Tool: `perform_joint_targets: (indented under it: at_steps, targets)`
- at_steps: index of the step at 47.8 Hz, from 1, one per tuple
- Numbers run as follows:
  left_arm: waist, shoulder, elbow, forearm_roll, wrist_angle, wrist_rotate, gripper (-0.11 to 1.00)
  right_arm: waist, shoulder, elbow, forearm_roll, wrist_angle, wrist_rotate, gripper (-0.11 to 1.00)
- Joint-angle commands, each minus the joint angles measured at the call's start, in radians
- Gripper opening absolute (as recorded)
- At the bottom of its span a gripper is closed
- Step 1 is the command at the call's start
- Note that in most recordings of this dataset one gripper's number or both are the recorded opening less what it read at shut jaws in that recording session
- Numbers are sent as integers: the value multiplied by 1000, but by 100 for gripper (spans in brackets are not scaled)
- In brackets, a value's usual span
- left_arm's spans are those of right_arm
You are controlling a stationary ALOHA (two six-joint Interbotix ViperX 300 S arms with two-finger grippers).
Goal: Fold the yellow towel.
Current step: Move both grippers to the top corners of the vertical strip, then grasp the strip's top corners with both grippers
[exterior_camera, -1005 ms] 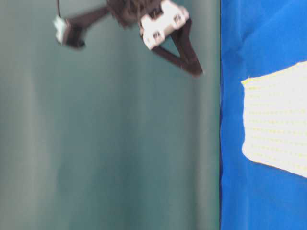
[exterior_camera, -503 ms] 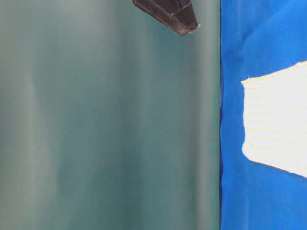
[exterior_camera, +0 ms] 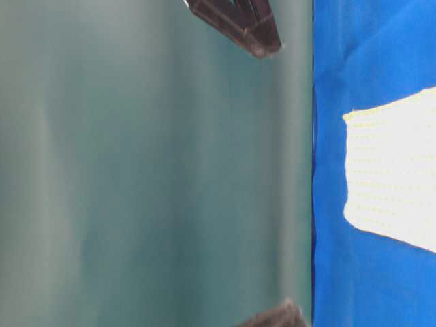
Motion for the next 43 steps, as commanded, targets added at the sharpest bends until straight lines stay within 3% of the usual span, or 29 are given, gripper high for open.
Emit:
perform_joint_targets:
  at_steps: [1, 9, 19, 29, 43]
  targets:
    - [64, 23, -26, 5, -34, 15, 37, -46, 34, -46, 2, -12, -3, 67]
    - [204, 103, -44, 6, -80, 63, 44, -147, 147, -109, 2, -12, -8, 67]
    - [334, 227, -67, 5, -204, 101, 57, -219, 302, -190, 2, -15, -8, 69]
    - [411, 357, -100, 6, -302, 104, 60, -247, 417, -253, 3, -40, -5, 74]
    - [483, 486, -153, 6, -345, 104, 59, -276, 526, -319, 14, -48, 2, 74]
